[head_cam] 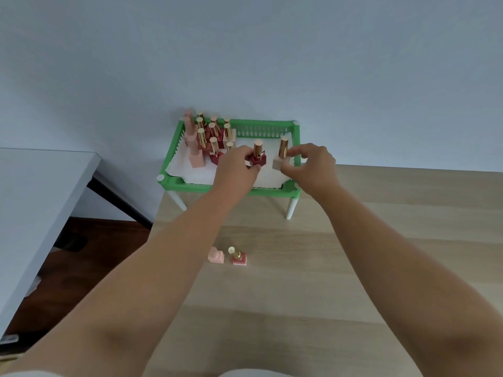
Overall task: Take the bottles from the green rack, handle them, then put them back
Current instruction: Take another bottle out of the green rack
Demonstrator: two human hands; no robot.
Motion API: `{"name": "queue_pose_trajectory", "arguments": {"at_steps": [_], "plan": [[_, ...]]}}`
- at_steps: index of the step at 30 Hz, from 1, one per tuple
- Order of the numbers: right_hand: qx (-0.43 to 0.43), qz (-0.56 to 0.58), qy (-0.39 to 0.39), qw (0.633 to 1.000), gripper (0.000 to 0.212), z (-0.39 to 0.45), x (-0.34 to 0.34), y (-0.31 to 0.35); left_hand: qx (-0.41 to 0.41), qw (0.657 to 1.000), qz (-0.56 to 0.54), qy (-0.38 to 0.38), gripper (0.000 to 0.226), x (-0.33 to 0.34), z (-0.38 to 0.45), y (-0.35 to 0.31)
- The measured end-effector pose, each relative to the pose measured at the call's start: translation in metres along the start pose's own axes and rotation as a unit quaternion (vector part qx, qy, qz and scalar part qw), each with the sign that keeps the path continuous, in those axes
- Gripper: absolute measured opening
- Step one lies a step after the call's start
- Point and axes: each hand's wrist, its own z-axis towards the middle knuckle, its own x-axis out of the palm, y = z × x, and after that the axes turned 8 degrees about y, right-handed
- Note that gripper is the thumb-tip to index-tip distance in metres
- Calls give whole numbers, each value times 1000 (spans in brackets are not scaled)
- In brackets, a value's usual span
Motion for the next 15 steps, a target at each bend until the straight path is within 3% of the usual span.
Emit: {"name": "queue_pose_trajectory", "arguments": {"at_steps": [2, 6, 10, 15], "plan": [[-10, 113, -3, 993, 19, -18, -12, 3, 17, 999, -43, 1, 28, -8, -19, -6], [-39, 216, 3, 976, 21, -64, -25, -3, 21, 993, -97, 61, 26, -10, -72, -8], [-17, 221, 11, 975, 14, -111, -21, -31, -59, 981, -120, 140, 29, 11, -120, 2], [47, 209, 25, 976, 24, -159, 7, -74, -31, 982, -35, 183, 24, 44, -159, 20]]}}
